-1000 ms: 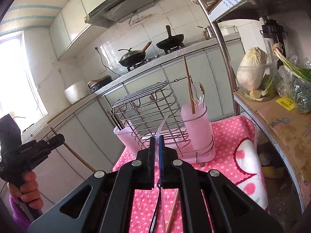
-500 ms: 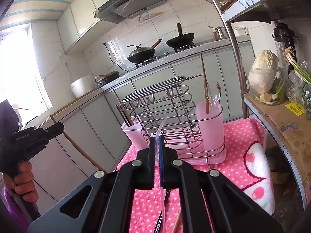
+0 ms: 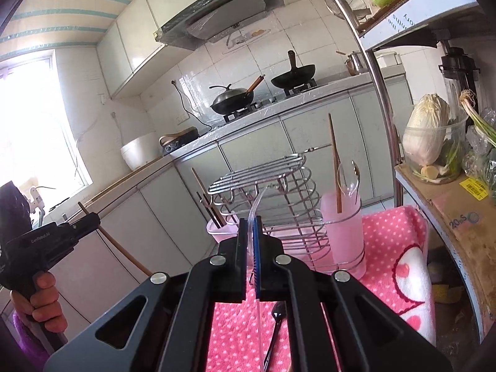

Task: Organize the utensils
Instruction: 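Lower the wooden chopstick into the pink cup with the left tool while the right tool releases its utensil there, then move both open tools back down to the black spoon and chopstick, then grasp the black spoon with the left tool while the right tool grasps the wooden chopstick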

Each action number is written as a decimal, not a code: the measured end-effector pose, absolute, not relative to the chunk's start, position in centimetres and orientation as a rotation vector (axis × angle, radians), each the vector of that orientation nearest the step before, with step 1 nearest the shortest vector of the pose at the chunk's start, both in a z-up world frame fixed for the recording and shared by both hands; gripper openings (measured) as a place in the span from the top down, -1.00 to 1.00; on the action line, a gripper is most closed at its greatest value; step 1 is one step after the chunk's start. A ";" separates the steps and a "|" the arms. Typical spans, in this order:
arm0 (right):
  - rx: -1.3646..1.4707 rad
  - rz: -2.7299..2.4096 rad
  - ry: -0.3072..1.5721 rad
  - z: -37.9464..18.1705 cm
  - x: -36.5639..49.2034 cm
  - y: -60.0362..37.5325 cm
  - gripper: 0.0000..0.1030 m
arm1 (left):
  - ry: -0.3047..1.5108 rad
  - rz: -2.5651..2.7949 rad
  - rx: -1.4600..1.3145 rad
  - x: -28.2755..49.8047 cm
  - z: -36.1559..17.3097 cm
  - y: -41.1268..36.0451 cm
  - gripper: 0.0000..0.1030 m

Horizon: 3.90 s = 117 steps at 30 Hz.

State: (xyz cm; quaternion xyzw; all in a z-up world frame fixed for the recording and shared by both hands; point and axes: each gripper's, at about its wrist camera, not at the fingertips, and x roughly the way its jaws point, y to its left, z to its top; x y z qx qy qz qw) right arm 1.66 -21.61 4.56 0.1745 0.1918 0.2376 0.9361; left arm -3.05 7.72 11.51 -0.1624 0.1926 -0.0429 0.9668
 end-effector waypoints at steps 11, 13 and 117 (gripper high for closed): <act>0.348 0.473 0.233 10.6 6.3 -23.5 0.93 | 0.285 -0.060 -0.313 1.1 17.5 8.6 0.91; 0.349 0.462 0.197 11.6 7.3 -24.0 0.93 | 0.266 -0.057 -0.298 2.3 18.5 8.6 0.91; 0.364 0.370 0.778 -6.0 6.4 -25.4 0.32 | 1.228 -0.153 -0.212 15.0 -11.7 -4.5 0.15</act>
